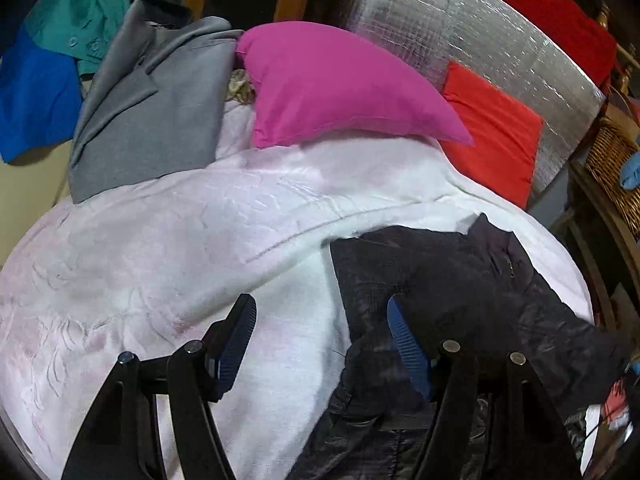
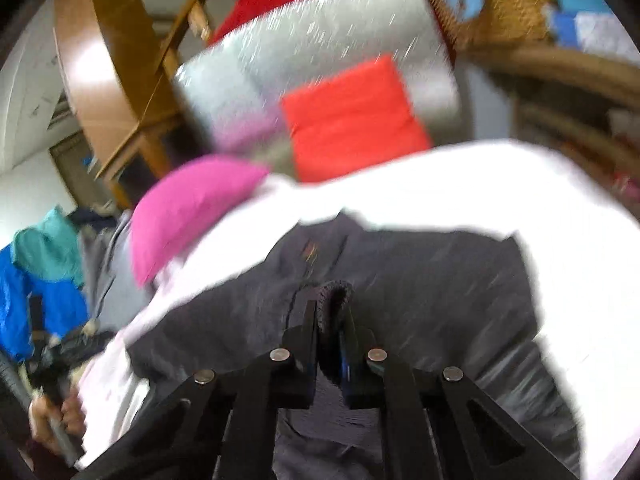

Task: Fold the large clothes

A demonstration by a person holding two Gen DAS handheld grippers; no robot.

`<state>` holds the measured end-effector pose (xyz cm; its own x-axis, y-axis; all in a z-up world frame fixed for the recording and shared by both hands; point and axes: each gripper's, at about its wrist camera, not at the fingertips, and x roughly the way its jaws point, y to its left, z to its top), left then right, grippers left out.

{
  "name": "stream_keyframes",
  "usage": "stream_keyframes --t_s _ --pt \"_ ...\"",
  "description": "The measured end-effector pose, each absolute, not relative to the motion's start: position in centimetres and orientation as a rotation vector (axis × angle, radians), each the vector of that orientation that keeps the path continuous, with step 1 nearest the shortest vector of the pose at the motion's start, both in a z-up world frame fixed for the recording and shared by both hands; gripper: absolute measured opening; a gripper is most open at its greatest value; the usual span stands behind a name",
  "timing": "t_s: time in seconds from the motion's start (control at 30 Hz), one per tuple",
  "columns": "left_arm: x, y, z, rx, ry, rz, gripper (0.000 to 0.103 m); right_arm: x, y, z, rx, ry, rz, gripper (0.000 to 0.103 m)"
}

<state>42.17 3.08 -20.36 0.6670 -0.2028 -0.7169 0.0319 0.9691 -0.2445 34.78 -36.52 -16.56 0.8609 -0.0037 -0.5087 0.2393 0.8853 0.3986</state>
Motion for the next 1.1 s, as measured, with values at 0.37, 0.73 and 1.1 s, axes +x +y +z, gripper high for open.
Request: stream_keyframes --t_s 0.37,0.73,1.1 --pt "42.4 -6.2 -23.9 0.133 0.937 -0.222 0.069 36.4 -46.8 -23.7 0.686 0.682 -0.266 0.009" --pt "42.4 -6.9 -25.4 0.155 1.018 -0.263 0.069 34.4 -49.8 -25.8 0.997 0.676 -0.14 0.078" --pt "42.5 -6.2 -25.2 0.176 1.017 -0.246 0.069 36.0 -45.2 -23.1 0.626 0.774 -0.236 0.011"
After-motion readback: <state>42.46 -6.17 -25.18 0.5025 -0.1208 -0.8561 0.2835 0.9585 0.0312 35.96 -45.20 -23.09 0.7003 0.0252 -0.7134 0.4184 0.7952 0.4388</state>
